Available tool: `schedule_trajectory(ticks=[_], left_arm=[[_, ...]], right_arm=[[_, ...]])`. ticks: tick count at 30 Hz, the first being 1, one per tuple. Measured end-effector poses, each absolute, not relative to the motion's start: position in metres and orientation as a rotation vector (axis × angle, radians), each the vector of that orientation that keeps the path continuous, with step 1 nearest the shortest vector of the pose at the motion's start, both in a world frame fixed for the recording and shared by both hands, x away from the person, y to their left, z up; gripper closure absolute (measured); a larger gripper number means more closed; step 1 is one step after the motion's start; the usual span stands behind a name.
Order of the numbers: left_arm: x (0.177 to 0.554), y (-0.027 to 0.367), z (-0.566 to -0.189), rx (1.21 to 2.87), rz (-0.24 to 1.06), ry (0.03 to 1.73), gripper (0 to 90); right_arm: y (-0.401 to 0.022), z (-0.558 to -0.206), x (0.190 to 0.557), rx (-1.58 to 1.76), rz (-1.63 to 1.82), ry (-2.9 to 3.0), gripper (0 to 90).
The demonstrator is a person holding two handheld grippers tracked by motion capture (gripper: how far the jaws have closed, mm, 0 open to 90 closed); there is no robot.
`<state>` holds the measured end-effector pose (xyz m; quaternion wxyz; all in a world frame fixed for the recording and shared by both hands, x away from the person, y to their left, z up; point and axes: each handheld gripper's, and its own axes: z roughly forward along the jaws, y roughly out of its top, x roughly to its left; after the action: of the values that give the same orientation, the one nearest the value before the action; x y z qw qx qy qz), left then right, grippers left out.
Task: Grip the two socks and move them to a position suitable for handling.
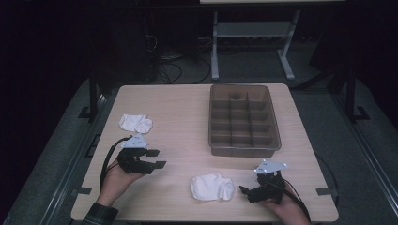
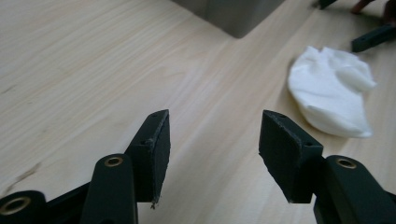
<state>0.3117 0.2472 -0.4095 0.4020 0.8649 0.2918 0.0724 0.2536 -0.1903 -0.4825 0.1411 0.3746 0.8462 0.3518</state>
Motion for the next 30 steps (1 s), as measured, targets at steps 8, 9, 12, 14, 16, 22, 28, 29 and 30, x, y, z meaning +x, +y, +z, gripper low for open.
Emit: schedule_trajectory(ticks=[8,9,12,14,16,22,28,29,30], left_arm=[[0.326,0.263,-0.406,2.179,0.245,0.793,42.2],[0.328,0.265,-0.405,2.18,0.252,0.799,42.2],[0.334,0.27,-0.404,2.184,0.266,0.818,42.2],[0.338,0.272,-0.403,2.179,0.276,0.827,42.2],[0.341,0.275,-0.403,2.179,0.282,0.838,42.2],[0.353,0.282,-0.406,2.189,0.318,0.868,42.7],[0.366,0.289,-0.4,2.172,0.344,0.896,43.0],[0.368,0.291,-0.399,2.179,0.353,0.897,43.0],[0.37,0.292,-0.398,2.178,0.356,0.898,43.5]], right_arm=[[-0.19,-0.482,0.254,1.083,1.016,2.443,0.0],[-0.19,-0.482,0.254,1.084,1.016,2.443,0.0],[-0.19,-0.482,0.254,1.083,1.016,2.443,0.0],[-0.19,-0.482,0.254,1.083,1.016,2.443,0.0],[-0.19,-0.483,0.254,1.079,1.016,2.443,0.0],[-0.19,-0.482,0.254,1.081,1.016,2.443,0.0],[-0.19,-0.482,0.254,1.083,1.016,2.443,0.0],[-0.19,-0.483,0.254,1.082,1.016,2.443,0.0],[-0.19,-0.482,0.254,1.083,1.016,2.443,0.0]])
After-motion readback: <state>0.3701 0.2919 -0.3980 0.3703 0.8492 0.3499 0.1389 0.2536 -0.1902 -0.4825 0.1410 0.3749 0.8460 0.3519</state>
